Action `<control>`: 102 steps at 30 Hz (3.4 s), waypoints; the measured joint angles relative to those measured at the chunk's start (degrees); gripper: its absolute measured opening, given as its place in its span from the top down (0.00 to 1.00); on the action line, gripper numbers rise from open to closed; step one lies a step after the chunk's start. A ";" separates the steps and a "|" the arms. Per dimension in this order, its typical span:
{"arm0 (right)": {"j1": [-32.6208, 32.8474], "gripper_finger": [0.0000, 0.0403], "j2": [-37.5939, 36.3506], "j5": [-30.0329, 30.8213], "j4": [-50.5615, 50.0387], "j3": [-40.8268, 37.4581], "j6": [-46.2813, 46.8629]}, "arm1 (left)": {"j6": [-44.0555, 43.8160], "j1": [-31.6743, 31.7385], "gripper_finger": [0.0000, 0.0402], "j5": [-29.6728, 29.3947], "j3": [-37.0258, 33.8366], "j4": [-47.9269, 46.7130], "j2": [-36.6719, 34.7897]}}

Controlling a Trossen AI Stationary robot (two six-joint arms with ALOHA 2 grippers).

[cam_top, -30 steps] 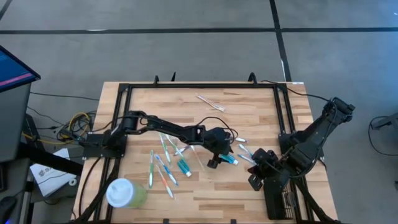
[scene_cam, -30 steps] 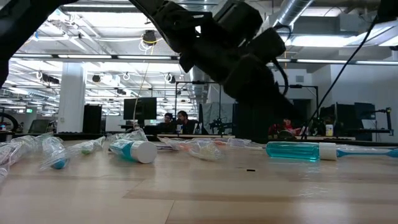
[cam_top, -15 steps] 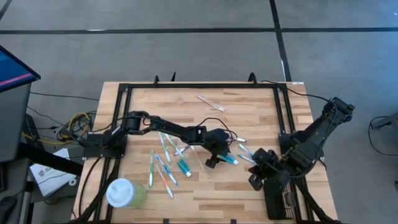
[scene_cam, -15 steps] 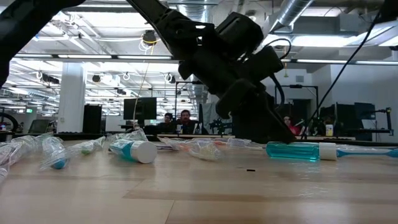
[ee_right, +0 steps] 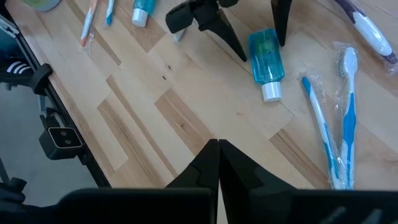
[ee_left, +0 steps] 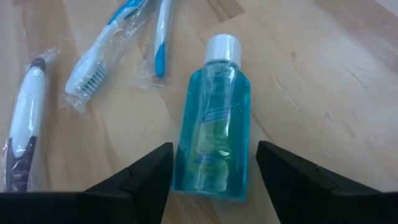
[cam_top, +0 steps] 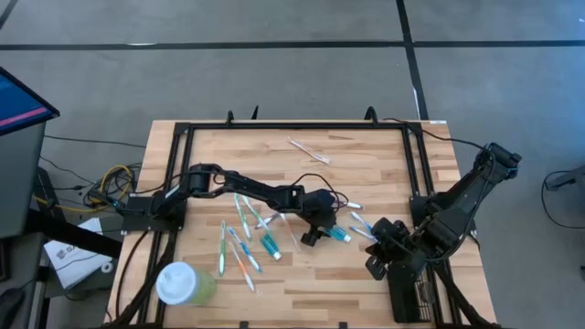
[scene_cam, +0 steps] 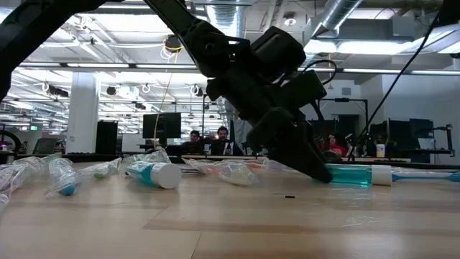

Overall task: Pick & Place toothbrushing station
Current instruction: Put the right blue mouthwash bottle into the black organizer

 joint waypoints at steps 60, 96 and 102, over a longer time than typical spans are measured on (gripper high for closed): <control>-6.89 0.48 -14.52 16.40 -0.02 0.00 27.62 | -17.61 -1.46 0.63 -10.08 -0.42 -4.85 -22.21; -24.91 0.41 -12.50 3.81 25.32 -4.52 13.35 | -17.35 -3.05 0.63 -19.49 -12.85 -5.12 -36.66; -25.27 0.41 -12.08 2.99 25.44 -5.46 14.31 | -17.33 -3.26 0.63 -19.51 -12.87 -4.62 -36.63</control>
